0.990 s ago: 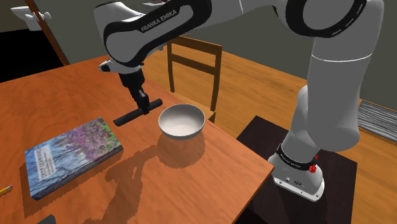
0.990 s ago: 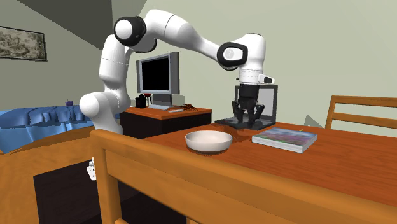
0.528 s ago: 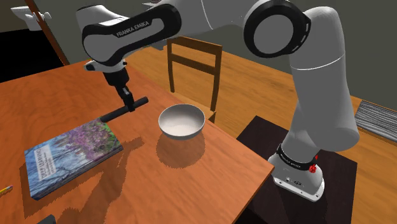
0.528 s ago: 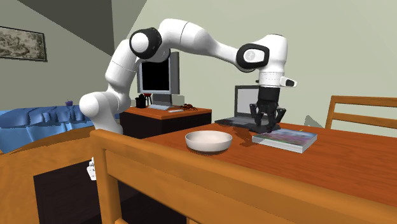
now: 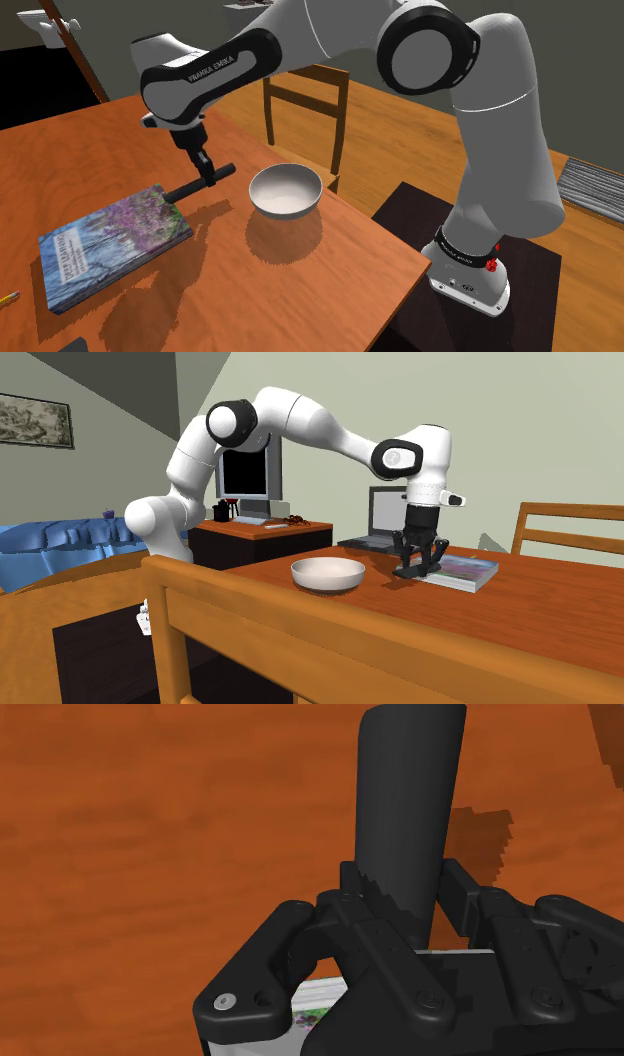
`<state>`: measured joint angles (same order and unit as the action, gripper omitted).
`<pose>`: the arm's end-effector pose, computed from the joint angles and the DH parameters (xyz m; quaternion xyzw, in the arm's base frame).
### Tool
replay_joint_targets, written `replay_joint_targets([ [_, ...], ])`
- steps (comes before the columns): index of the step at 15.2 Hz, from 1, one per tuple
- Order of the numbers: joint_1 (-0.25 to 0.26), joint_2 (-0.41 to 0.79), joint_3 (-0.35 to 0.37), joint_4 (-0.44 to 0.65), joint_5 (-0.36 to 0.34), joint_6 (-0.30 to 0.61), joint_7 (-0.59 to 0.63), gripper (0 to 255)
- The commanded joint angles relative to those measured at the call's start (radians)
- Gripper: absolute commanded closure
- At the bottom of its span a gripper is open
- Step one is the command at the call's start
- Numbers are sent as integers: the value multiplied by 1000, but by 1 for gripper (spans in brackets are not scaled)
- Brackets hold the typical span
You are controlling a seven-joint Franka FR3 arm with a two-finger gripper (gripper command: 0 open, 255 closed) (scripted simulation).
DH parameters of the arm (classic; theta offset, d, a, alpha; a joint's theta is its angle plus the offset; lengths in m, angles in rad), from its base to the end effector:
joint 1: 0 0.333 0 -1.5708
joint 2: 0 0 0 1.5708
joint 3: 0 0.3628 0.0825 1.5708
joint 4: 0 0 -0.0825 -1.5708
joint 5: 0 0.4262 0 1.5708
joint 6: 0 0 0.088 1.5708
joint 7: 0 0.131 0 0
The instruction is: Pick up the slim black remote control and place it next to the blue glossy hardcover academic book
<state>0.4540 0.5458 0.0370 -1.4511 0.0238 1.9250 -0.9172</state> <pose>0.6708 0.3559 0.3625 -0.7660 -0.6415 0.0306 0.0278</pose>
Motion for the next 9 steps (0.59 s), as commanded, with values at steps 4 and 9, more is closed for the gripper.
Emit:
replay_joint_targets([
  [4, 0, 27, 0, -27, 0, 55, -2, 255],
  [9, 1, 36, 0, -37, 0, 73, -2, 255],
])
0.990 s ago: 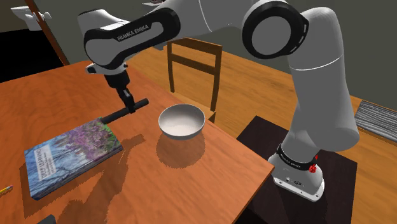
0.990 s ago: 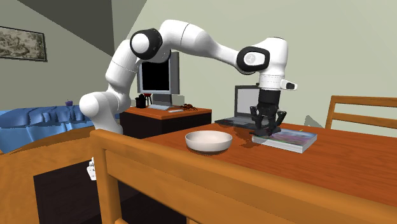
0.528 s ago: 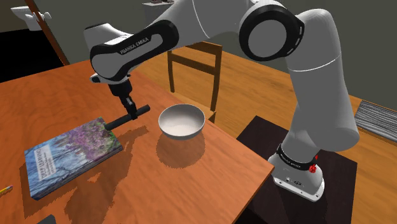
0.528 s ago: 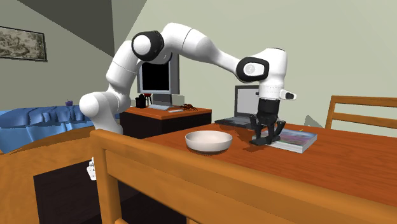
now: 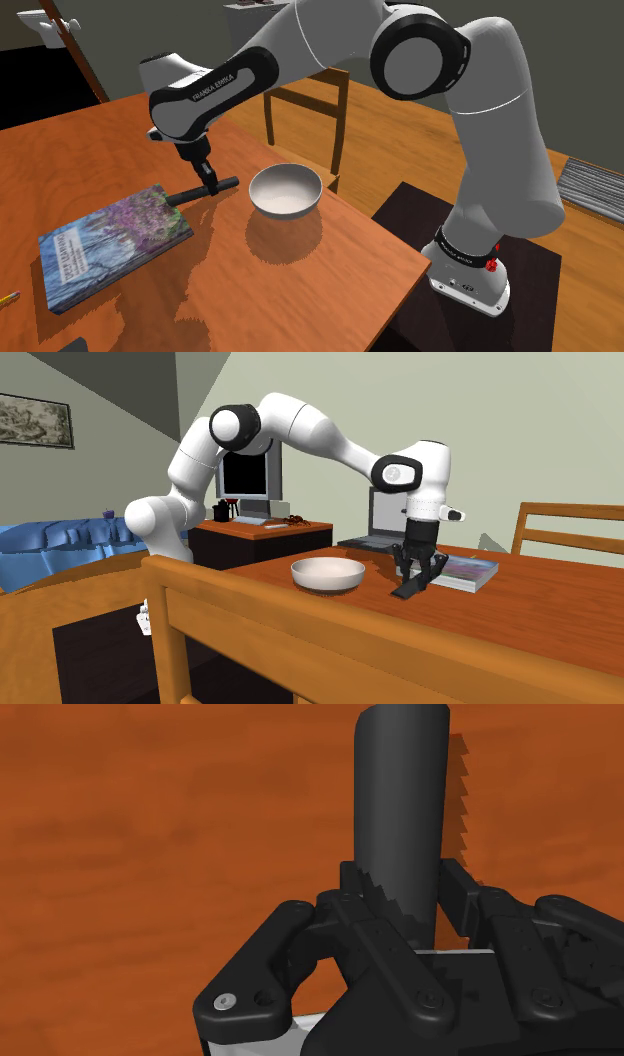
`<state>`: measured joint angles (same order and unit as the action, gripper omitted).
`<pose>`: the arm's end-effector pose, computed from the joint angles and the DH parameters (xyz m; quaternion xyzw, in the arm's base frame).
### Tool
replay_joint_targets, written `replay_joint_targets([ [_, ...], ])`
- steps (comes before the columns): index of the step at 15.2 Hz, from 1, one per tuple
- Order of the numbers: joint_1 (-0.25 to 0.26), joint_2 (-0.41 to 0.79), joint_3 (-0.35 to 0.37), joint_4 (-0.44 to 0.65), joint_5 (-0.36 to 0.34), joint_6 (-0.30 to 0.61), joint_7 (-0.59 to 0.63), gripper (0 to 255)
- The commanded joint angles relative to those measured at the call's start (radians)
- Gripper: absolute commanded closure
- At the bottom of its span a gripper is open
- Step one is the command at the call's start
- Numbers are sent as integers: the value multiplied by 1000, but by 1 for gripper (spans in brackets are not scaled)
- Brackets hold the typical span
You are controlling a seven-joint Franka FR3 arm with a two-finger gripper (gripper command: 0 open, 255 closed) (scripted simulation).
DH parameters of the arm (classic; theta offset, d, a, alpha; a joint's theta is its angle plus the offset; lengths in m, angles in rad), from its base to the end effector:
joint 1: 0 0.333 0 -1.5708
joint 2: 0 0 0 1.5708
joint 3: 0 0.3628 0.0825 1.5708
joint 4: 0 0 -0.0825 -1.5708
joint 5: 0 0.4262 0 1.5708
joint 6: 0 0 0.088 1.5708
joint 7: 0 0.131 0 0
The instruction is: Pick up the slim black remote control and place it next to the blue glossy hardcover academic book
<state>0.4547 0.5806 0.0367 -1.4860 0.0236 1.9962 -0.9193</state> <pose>0.6718 0.3568 0.3243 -0.7658 -0.6417 0.0298 0.0277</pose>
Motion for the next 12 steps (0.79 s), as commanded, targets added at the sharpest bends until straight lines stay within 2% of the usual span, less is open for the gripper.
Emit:
replay_joint_targets([
  [1, 0, 1, 0, -2, 0, 2, 0, 255],
  [5, 0, 1, 0, -2, 0, 2, 0, 255],
  [6, 0, 1, 0, -2, 0, 2, 0, 0],
  [11, 0, 1, 0, -2, 0, 2, 0, 0],
  [12, -1, -9, 0, 17, 0, -27, 0, 0],
])
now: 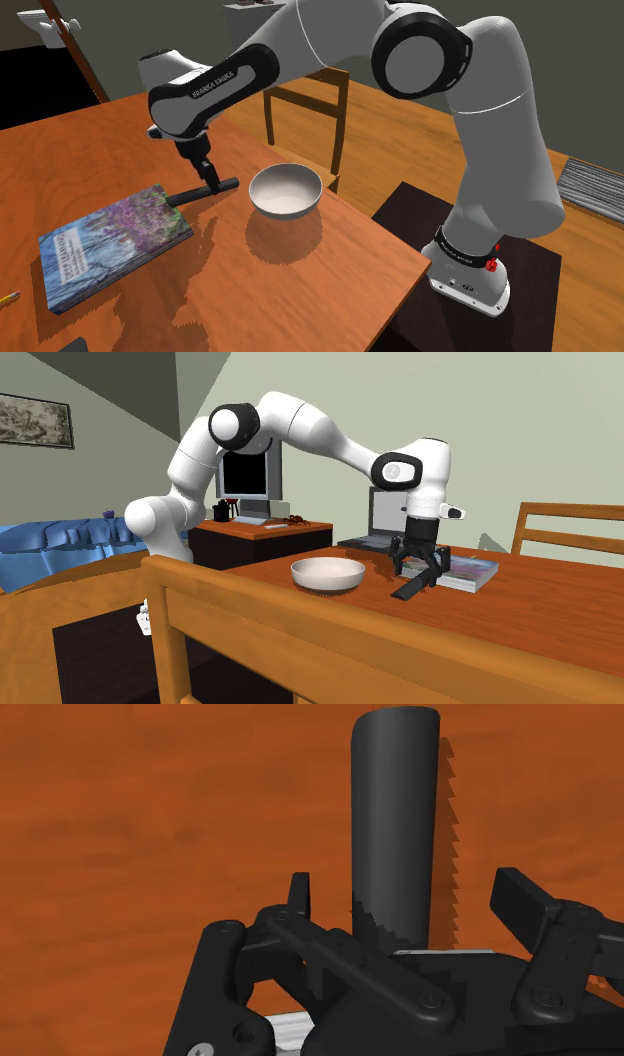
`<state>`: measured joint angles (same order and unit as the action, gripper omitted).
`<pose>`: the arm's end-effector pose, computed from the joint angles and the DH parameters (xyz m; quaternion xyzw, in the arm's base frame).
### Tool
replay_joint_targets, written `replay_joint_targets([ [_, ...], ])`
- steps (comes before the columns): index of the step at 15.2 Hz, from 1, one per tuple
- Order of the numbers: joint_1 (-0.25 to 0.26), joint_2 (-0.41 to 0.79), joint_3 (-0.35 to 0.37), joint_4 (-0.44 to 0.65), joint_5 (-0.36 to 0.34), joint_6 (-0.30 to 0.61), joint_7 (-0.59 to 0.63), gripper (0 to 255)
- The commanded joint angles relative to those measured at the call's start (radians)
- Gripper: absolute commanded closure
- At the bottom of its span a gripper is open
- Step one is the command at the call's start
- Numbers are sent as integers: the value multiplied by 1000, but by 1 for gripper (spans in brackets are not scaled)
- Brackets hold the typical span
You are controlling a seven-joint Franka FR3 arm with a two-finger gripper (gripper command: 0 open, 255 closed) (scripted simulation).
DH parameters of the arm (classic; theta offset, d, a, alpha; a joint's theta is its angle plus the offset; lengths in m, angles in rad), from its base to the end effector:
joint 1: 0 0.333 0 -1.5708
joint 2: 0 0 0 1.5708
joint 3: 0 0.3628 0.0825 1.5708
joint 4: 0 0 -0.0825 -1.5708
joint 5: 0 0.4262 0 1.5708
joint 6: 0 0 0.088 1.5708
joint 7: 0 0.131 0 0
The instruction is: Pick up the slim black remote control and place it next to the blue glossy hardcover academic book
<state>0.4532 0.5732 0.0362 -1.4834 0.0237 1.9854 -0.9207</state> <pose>0.6718 0.3552 0.3304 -0.7659 -0.6416 0.0302 0.0277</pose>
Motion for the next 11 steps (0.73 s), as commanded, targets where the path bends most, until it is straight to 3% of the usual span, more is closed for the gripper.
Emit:
replay_joint_targets([
  [1, 0, -10, 0, 36, 0, -45, 2, 0],
  [3, -1, -21, 0, 78, 0, -99, 2, 0],
  [11, -1, -21, 0, 78, 0, -99, 2, 0],
])
